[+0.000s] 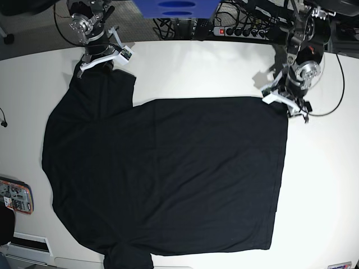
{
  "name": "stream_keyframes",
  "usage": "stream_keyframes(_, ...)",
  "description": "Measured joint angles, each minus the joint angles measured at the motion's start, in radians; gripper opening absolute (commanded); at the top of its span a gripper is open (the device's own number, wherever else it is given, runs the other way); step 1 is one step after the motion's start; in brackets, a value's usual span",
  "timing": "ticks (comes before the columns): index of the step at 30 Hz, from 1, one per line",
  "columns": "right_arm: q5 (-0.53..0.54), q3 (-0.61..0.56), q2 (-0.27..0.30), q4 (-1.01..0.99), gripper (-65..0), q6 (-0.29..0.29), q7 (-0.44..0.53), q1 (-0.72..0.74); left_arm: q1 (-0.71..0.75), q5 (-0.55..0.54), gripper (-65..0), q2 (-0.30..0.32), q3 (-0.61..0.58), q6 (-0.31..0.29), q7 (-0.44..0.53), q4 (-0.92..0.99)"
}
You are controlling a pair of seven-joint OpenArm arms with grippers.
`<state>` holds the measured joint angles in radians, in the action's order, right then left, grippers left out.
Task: Fold the T-shirt properly
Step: 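Lift the shirt's shoulder edge with both grippers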
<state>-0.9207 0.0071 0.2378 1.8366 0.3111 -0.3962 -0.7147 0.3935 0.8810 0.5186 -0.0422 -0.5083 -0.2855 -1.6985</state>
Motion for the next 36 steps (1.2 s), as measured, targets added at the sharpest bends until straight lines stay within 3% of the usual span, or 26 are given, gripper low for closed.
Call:
stream_keyframes(11,0.004,0.0,0.0,0.015,-65.0,0.014,-0.007,-0.001,-0.017,0.014,-37.0,0.0,-0.039,0.006,-0.01,0.006)
stream_keyframes(13,0.004,-0.001,0.0,0.015,-65.0,0.014,-0.007,-0.001,-0.017,0.014,-45.1,-0.001,-0.042,0.008,-0.005,0.018)
stream_keyframes(16,0.004,-0.001,0.0,0.015,-65.0,0.014,-0.007,-0.001,-0.02,0.008,-65.0,-0.008,-0.043,0.011,0.007,0.049)
stream_keyframes(25,0.004,-0.001,0.0,0.022,-65.0,0.017,-0.009,-0.001,-0.02,0.018,-65.0,-0.037,-0.035,0.019,-0.003,0.053)
stream_keyframes(36,0.026,0.011,-0.002,0.047,-65.0,0.049,-0.005,-0.008,0.084,-0.022,-65.0,-0.039,-0.014,-0.013,0.009,-0.105)
